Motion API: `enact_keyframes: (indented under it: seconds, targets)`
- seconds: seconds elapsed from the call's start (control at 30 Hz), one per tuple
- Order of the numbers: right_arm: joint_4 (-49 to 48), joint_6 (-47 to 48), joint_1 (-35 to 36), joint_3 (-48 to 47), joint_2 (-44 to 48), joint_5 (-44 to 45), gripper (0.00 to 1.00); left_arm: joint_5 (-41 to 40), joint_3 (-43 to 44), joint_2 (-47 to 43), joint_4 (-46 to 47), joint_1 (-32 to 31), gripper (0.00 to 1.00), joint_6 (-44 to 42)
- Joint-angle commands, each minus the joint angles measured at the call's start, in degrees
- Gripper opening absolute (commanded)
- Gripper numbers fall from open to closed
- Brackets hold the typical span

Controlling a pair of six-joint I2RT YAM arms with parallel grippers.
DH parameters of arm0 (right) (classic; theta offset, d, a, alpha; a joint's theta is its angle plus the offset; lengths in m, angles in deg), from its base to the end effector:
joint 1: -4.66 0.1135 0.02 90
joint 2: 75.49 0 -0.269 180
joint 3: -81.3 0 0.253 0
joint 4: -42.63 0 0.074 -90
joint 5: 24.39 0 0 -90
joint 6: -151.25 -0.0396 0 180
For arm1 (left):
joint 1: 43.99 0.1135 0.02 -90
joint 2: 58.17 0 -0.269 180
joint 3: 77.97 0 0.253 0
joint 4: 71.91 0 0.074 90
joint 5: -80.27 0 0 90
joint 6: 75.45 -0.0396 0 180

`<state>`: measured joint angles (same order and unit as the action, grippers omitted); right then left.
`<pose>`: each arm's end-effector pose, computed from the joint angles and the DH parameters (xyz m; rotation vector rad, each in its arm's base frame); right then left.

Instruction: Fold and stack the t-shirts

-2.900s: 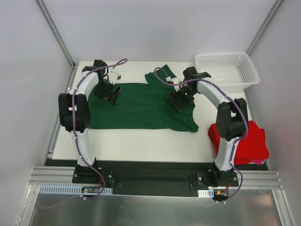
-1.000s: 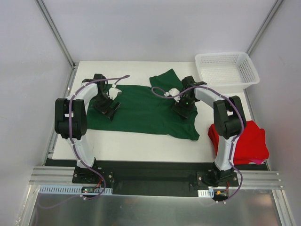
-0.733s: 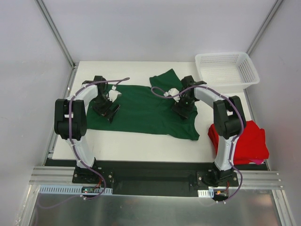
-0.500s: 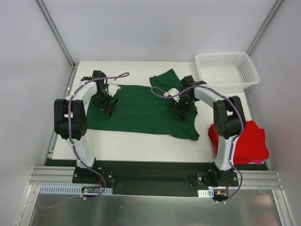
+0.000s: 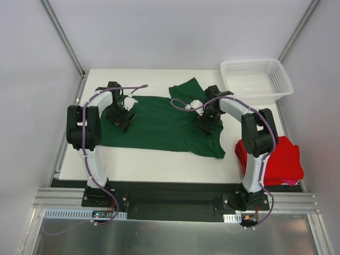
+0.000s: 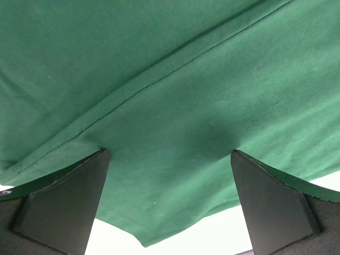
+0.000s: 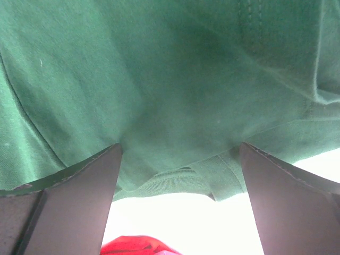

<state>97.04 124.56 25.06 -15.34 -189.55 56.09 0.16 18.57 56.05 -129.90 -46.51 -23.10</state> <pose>0.3786 0.1478 0.1760 -1.8867 2.0505 0.0530 0.3987 -0.0244 0.1725 1.0075 2.6651 -0.1269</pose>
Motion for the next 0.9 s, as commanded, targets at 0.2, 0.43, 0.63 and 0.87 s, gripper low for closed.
enact_keyframes:
  seconds: [0.2, 0.43, 0.63, 0.87]
  targets:
    - [0.4, 0.6, 0.6, 0.5, 3.0, -0.1, 0.96, 1.5, -5.0, -2.3, -1.3, 1.0, 0.99, -1.2]
    - [-0.2, 1.4, 2.4, 2.8, 2.8, 0.0, 0.96, 2.7, -8.9, -5.8, -1.3, 1.0, 0.99, -0.3]
    - [1.6, 1.2, 3.5, 3.4, 3.4, -0.3, 0.96, 3.3, -12.5, -9.0, -1.5, 0.9, 0.99, 0.1]
    - [3.8, 2.2, 4.2, 6.6, 6.3, -0.2, 0.96, 4.3, -15.5, -12.6, -2.6, 0.9, 0.99, 0.2]
